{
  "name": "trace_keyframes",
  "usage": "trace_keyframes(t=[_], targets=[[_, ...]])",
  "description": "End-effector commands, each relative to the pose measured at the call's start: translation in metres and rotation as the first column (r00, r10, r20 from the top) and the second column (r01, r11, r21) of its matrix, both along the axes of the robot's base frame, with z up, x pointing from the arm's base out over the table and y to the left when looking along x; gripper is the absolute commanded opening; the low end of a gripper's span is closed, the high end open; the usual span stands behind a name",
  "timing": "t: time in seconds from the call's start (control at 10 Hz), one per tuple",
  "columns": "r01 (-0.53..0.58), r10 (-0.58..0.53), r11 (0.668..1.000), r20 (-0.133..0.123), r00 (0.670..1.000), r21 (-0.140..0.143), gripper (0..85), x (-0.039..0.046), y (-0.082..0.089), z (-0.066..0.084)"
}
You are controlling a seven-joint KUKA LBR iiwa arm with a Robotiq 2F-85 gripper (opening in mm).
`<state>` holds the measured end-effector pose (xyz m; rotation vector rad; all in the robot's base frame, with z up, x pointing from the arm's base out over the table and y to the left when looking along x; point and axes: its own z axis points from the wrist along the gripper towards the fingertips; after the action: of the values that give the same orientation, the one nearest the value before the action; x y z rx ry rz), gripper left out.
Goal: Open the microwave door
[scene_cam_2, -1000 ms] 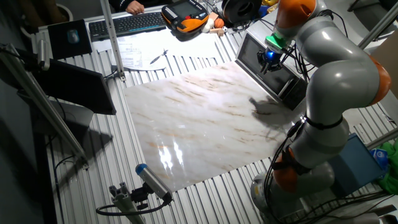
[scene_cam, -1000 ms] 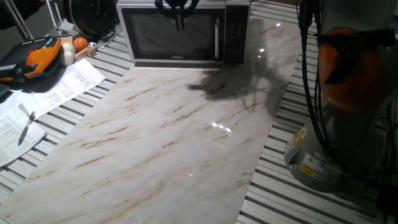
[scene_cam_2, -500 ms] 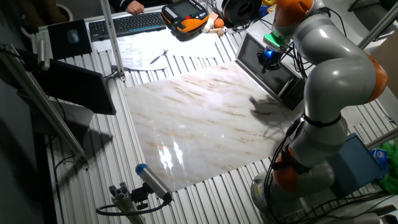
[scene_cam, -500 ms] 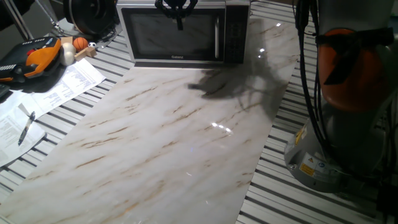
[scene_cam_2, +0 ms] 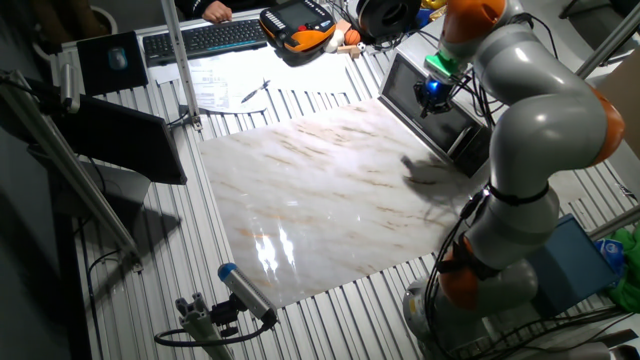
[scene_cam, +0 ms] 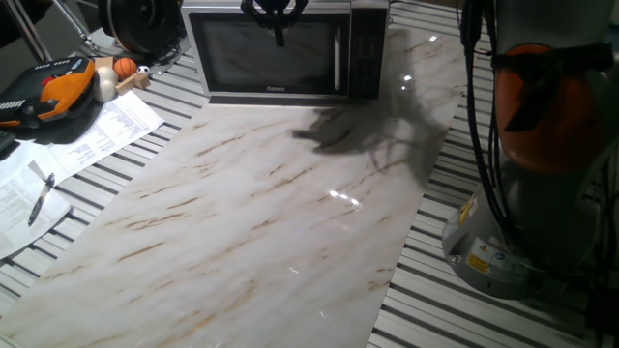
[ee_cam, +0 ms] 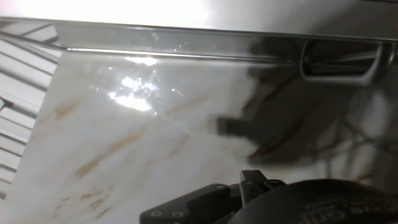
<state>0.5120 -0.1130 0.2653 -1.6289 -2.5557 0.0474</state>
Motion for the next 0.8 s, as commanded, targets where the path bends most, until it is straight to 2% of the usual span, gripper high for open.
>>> trace_keyframes(t=[0.0,0.1,0.3,0.5,0.7], targets=[[0.004,-0.004,1.0,-0.008,1.0,-0.011,34.0,-0.0024,-0.004,0.0],[-0.003,0.002,1.0,-0.011,1.0,-0.03,34.0,-0.0068,-0.011,0.001],[-0.002,0.002,0.999,-0.003,1.0,-0.035,34.0,-0.0192,-0.026,-0.001],[-0.008,0.008,0.999,0.02,1.0,-0.037,34.0,-0.0339,-0.043,-0.009],[-0.025,0.028,0.998,0.036,0.999,-0.062,34.0,-0.0415,-0.05,-0.015]])
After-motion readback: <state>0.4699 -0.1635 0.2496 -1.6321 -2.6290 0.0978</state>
